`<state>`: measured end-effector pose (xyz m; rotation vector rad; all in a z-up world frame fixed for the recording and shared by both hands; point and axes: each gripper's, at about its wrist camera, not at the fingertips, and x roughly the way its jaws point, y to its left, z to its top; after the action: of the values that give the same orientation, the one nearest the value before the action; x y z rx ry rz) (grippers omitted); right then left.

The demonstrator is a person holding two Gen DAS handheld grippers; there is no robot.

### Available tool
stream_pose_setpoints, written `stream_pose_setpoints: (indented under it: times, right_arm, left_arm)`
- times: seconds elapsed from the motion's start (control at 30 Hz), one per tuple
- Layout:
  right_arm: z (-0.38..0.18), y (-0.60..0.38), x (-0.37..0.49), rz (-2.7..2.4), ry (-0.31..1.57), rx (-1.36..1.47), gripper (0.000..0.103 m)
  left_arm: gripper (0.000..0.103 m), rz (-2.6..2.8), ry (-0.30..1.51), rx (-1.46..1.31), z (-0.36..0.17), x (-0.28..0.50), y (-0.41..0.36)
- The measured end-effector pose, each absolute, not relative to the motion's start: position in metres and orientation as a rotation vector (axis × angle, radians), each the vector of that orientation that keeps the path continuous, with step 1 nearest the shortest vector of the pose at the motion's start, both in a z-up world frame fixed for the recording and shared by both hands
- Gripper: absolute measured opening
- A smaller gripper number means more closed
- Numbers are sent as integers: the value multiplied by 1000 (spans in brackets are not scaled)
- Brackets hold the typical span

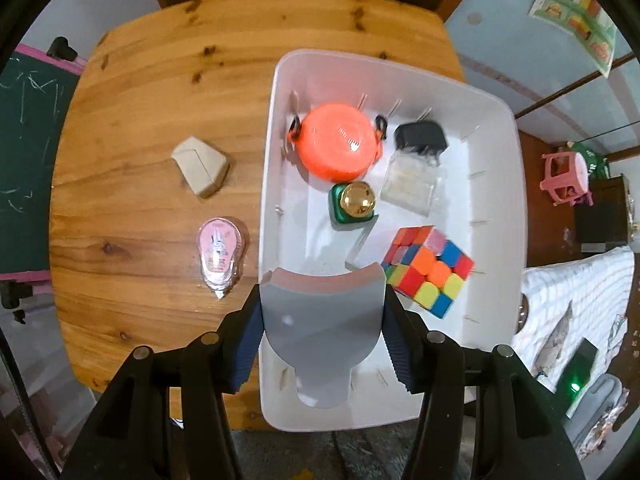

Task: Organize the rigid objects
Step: 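Carry the white plug adapter with the left tool into the bin and release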

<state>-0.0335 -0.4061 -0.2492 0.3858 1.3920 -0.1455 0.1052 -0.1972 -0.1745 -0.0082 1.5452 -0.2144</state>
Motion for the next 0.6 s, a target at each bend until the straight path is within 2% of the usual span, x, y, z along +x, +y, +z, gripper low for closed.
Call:
stream_pose_setpoints:
  times: [0.6]
  right_arm:
    - [-248,-407,-35,-130,1376,396,7]
  left_arm:
    - [59,-165,1556,178,-223,105,-226]
